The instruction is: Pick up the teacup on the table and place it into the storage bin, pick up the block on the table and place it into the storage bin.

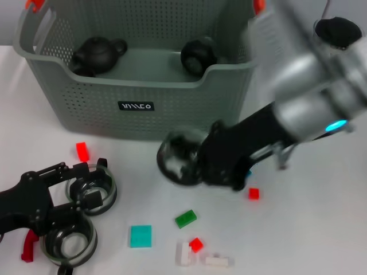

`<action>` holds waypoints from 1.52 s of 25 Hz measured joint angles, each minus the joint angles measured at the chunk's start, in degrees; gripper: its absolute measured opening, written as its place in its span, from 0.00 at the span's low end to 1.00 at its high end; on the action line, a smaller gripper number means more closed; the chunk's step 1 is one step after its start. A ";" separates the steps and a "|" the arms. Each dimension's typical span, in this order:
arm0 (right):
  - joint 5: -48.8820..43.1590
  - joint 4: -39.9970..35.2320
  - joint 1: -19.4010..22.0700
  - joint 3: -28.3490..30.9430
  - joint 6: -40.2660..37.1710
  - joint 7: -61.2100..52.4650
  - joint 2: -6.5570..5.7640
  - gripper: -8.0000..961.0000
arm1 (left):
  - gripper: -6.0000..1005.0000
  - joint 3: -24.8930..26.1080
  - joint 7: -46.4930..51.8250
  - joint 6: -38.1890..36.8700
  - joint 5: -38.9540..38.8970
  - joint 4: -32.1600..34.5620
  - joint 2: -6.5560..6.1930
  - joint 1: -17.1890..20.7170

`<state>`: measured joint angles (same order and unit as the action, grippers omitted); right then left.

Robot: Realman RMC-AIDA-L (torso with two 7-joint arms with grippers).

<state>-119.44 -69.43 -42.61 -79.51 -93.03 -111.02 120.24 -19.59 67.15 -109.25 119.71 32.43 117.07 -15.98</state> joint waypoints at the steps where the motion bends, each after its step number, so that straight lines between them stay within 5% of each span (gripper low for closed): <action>1: 1.65 -0.44 0.93 3.55 -1.88 1.24 -0.04 0.07 | 0.76 0.00 0.00 0.00 -0.01 0.00 0.00 -0.06; 7: 13.53 -0.25 5.50 22.72 -9.50 8.21 -0.17 0.07 | 0.76 0.00 0.04 0.02 -0.02 0.00 0.00 -0.88; 12: 20.45 -3.17 4.94 27.03 -4.86 1.79 -0.19 0.07 | 0.76 0.01 0.89 0.06 -0.02 0.00 0.00 -2.10; 15: 16.80 -7.59 1.50 25.81 0.89 -7.24 -0.37 0.07 | 0.76 0.00 1.54 0.01 0.01 0.00 0.00 -2.57; 22: -11.03 -7.99 -14.82 21.77 11.62 -24.11 -0.05 0.07 | 0.76 0.00 1.66 -0.05 0.18 -0.05 0.11 -2.52; 24: -21.93 -2.43 -20.78 17.38 16.15 -29.07 0.11 0.07 | 0.76 -0.01 1.67 0.10 0.32 -0.07 0.28 -2.31; 28: -28.73 4.80 -25.64 13.23 21.03 -31.64 0.34 0.07 | 0.76 -0.07 1.67 0.20 0.44 -0.09 0.51 -1.63; 38: -28.97 31.50 -35.53 -1.27 40.39 -31.73 0.78 0.07 | 0.76 -0.49 1.67 1.32 0.44 -0.76 0.91 -0.94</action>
<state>-148.41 -37.93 -78.14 -80.79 -52.63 -142.75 121.01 -20.09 68.82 -107.93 120.15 31.68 117.98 -16.92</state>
